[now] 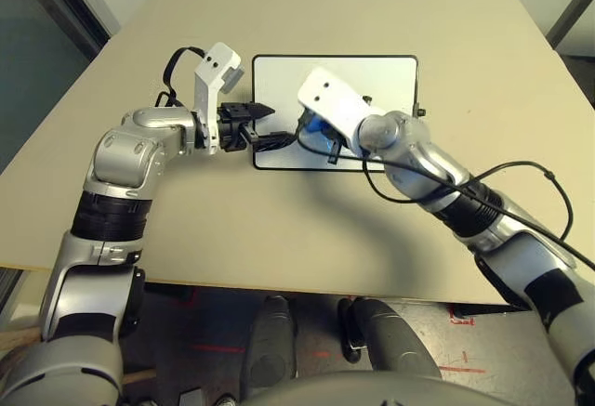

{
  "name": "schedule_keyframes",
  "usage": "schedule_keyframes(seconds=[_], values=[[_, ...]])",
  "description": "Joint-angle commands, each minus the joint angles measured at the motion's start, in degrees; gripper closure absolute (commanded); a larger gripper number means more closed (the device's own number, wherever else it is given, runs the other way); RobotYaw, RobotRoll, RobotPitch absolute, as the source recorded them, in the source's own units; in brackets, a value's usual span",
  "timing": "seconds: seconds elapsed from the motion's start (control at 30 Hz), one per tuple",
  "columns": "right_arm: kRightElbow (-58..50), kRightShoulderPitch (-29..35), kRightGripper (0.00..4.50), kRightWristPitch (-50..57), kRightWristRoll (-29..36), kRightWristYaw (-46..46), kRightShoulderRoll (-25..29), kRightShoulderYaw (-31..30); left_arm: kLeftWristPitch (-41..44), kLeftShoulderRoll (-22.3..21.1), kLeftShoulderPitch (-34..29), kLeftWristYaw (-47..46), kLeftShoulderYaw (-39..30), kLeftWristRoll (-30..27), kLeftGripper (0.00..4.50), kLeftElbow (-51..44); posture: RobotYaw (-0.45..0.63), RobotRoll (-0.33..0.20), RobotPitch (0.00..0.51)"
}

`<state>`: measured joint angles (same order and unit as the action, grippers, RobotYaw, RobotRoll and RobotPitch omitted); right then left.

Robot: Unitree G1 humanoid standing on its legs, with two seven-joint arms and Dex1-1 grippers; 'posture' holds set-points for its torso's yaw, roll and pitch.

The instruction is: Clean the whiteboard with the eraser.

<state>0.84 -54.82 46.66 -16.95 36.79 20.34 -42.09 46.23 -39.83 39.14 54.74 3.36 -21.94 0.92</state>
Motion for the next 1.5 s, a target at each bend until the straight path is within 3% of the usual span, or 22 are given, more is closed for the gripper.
schedule_keyframes(seconds=[0.03,0.27,0.7,1.13,1.5], values=[[7.52,-2.92,4.13,-1.99,-1.55,0.16,-0.44,1.90,0.80,-0.23,-0.96,-0.16,0.28,-0.21,0.00,-1.03,0.03,0.000,0.122],[15.94,-8.95,4.13,-5.77,-1.95,-0.08,-2.55,5.87,0.86,-0.11,-0.38,-0.03,0.59,-0.16,0.00,-0.65,0.03,0.000,0.120],[1.84,-1.43,4.14,0.98,-6.51,12.15,2.15,-0.93,0.38,0.00,0.83,0.86,1.37,0.25,0.00,0.67,0.02,0.000,0.121],[17.22,-13.28,4.14,-6.45,-6.12,7.25,-4.74,6.87,-0.27,0.23,1.59,1.16,1.63,0.65,0.00,1.86,0.02,0.000,0.117],[8.21,-1.87,4.14,-5.31,-10.32,13.60,-0.71,0.05,-0.07,0.08,1.48,0.95,1.36,0.46,0.00,1.77,0.02,0.000,0.126]])
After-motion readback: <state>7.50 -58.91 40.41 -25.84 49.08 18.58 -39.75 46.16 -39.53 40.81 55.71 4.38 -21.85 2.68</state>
